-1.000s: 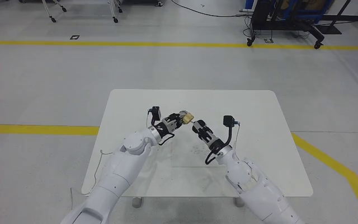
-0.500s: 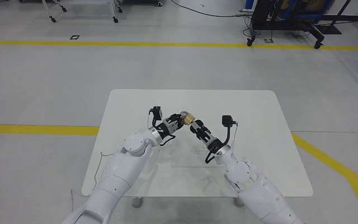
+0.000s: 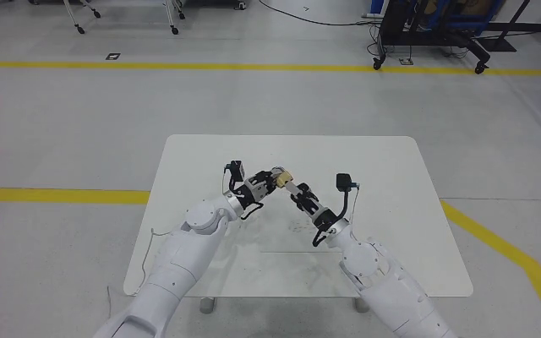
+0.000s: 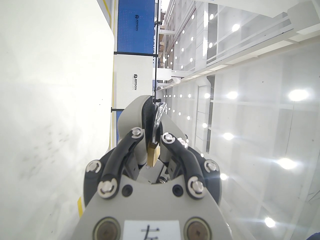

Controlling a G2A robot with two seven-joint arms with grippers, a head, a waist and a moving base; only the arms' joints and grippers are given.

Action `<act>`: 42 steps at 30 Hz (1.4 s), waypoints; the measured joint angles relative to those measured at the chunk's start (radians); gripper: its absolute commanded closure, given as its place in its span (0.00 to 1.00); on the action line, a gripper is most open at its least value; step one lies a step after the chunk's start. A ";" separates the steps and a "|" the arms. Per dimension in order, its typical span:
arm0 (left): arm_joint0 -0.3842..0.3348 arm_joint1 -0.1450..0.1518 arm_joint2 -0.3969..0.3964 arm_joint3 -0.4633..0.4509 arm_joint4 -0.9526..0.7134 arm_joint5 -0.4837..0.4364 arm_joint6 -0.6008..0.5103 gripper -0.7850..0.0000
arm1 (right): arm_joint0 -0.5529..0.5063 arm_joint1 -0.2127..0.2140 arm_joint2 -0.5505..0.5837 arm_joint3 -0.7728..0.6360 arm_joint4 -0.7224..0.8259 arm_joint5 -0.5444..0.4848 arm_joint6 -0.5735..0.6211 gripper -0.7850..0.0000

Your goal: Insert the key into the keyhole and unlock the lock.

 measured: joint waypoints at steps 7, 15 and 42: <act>0.001 -0.003 0.004 -0.007 0.011 -0.016 -0.003 1.00 | -0.005 -0.001 0.002 -0.007 0.013 -0.005 0.005 0.00; 0.003 -0.009 -0.016 0.010 -0.096 -0.030 -0.080 1.00 | -0.041 -0.005 0.055 -0.018 0.341 -0.059 0.152 0.51; -0.015 -0.014 -0.020 0.039 -0.103 -0.046 -0.159 1.00 | -0.019 -0.020 0.100 0.056 0.718 -0.017 0.398 0.76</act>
